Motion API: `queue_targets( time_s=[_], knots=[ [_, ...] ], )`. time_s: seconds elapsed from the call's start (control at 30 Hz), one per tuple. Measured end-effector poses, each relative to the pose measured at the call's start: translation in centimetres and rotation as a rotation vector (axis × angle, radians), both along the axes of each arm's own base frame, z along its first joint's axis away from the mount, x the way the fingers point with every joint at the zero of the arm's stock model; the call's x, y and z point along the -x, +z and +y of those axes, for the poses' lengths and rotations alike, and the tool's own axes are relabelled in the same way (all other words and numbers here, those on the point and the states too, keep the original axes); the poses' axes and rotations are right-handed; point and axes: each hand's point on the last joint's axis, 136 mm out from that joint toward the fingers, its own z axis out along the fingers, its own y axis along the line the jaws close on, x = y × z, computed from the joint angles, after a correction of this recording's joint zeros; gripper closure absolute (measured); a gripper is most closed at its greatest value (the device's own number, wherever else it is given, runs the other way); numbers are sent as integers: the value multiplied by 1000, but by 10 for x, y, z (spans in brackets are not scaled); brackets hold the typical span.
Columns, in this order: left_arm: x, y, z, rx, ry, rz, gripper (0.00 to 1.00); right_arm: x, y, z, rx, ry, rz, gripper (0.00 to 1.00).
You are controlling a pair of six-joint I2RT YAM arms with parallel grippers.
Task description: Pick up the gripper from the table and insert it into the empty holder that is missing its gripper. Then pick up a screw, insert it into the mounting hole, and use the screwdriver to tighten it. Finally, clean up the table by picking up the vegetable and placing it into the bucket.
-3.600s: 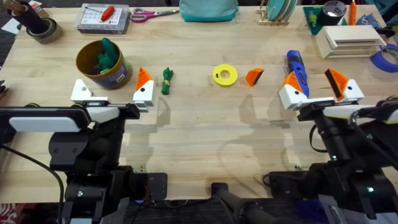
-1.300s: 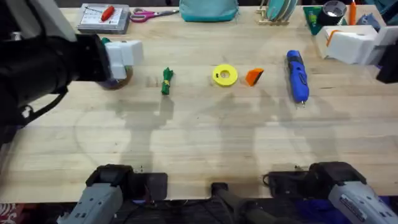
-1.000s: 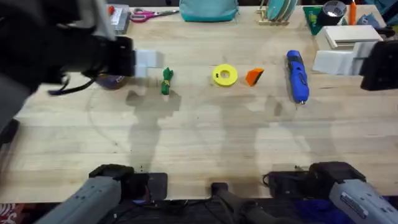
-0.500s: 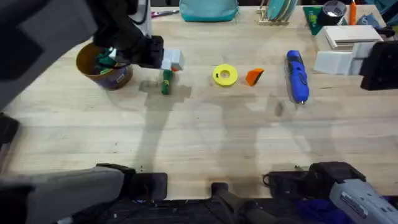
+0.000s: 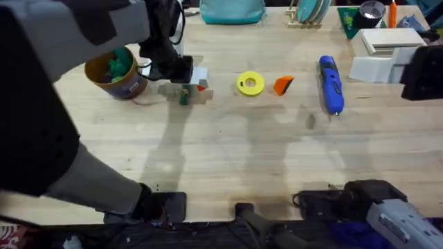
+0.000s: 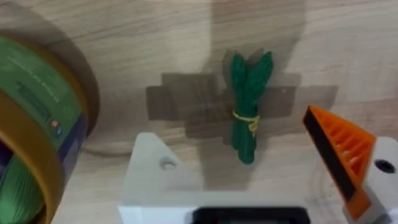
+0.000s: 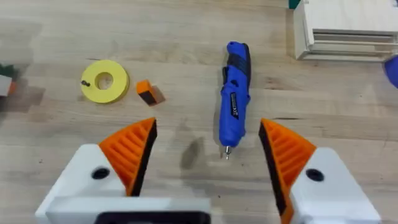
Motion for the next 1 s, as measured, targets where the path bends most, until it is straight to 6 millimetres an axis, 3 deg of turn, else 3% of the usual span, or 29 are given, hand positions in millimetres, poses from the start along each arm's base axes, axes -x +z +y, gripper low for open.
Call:
queue_targets(
  time_s=[0.2, 0.3, 0.43, 0.5, 0.57, 1.0],
  knots=[
    [-7, -17, -1, -2, 0, 11, 6, 0, 0, 0, 0, 0, 0, 4],
    [-8, -20, -2, -2, 2, 13, 89, 0, 0, 0, 0, 0, 0, 4],
    [-9, -21, -2, 1, 8, 14, 425, 0, 0, 0, 0, 0, 0, 4],
    [-9, -21, -2, 2, 9, 14, 733, 0, 0, 0, 0, 0, 0, 4],
    [-8, -21, -3, 4, 7, 15, 970, 0, 0, 0, 0, 0, 0, 4],
    [-7, -21, -3, 8, 9, 21, 994, 0, 0, 0, 0, 0, 0, 4]
  ],
)
